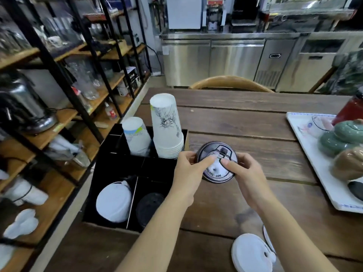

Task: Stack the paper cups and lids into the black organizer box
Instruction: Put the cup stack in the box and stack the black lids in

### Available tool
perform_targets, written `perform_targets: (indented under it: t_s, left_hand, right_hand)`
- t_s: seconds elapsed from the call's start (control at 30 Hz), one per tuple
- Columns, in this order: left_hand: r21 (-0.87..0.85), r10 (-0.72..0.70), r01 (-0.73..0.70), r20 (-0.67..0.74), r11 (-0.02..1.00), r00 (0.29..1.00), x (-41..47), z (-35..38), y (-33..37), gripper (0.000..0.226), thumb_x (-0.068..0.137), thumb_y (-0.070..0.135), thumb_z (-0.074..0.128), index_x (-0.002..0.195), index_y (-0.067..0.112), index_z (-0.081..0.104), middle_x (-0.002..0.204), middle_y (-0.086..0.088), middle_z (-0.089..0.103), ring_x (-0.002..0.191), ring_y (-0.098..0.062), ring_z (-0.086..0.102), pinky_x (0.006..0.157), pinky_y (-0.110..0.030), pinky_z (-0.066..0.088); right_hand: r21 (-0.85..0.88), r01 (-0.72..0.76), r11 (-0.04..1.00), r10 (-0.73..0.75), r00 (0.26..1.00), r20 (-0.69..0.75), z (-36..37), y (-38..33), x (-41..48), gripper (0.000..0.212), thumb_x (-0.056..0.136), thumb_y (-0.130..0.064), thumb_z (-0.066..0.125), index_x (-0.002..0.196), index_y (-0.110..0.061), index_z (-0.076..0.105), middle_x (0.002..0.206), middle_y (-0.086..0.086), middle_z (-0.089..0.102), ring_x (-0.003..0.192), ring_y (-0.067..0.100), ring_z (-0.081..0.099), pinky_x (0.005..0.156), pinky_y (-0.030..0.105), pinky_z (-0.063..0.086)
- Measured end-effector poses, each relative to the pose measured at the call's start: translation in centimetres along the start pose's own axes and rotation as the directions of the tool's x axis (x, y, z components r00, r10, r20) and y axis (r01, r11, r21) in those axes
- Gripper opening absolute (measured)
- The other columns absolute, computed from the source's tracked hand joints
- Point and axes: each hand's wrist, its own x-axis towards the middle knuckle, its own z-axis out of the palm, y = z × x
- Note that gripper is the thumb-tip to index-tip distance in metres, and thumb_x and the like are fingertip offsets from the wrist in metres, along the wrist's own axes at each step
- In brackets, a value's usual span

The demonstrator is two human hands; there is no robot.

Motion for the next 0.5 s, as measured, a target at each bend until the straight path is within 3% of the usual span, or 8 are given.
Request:
perform_targets:
  t_s: [0.17, 0.23, 0.4, 0.5]
  left_hand:
    - [0.013, -0.034, 0.034, -0.019, 0.999, 0.999, -1.8, -5.8, 1.3, 0.035, 0.082, 0.029, 0.07, 0.113, 0.015, 0.06, 0.104, 0.006, 0.065, 0.094, -0.008, 0.061, 0.089, -0.039, 0.051]
    - [0.05, -0.06, 0.061, -0.022, 0.997, 0.998, -2.2, -7.9, 1.3, 0.032, 0.084, 0.03, 0.068, 0.11, 0.013, 0.063, 0.106, 0.002, 0.067, 0.095, -0.01, 0.062, 0.088, -0.039, 0.05]
    - [0.099, -0.138, 0.14, -0.035, 0.985, 0.99, -2.7, -12.3, 0.2, 0.031, 0.083, 0.033, 0.068, 0.103, 0.009, 0.069, 0.104, -0.001, 0.071, 0.095, -0.014, 0.065, 0.07, -0.029, 0.053]
    - [0.148, -0.176, 0.179, -0.037, 0.973, 0.984, -2.6, -14.3, -0.9, 0.031, 0.082, 0.036, 0.069, 0.098, 0.009, 0.071, 0.106, -0.001, 0.071, 0.096, -0.016, 0.065, 0.079, -0.036, 0.055]
  right_hand:
    - [-0.066, 0.003, 0.998, 0.005, 0.992, 0.127, 4.8, -0.4, -1.1, 0.043, 0.062, -0.034, 0.082, 0.099, -0.018, 0.066, 0.103, 0.004, 0.073, 0.096, 0.02, 0.068, 0.082, 0.032, 0.052]
    - [-0.106, -0.012, 0.994, 0.03, 0.985, 0.17, 6.5, -0.3, -1.8, 0.032, 0.072, -0.027, 0.078, 0.1, -0.016, 0.065, 0.101, 0.001, 0.072, 0.089, 0.014, 0.067, 0.071, 0.021, 0.049]
    - [-0.204, -0.097, 0.974, 0.146, 0.959, 0.244, 9.7, 0.5, -3.1, 0.035, 0.077, -0.031, 0.074, 0.102, -0.009, 0.063, 0.098, 0.002, 0.07, 0.086, 0.014, 0.066, 0.067, 0.022, 0.051]
    - [-0.261, -0.168, 0.951, 0.24, 0.932, 0.272, 11.1, 1.6, -3.9, 0.033, 0.079, -0.033, 0.072, 0.1, -0.01, 0.063, 0.098, -0.001, 0.069, 0.088, 0.011, 0.066, 0.067, 0.019, 0.056]
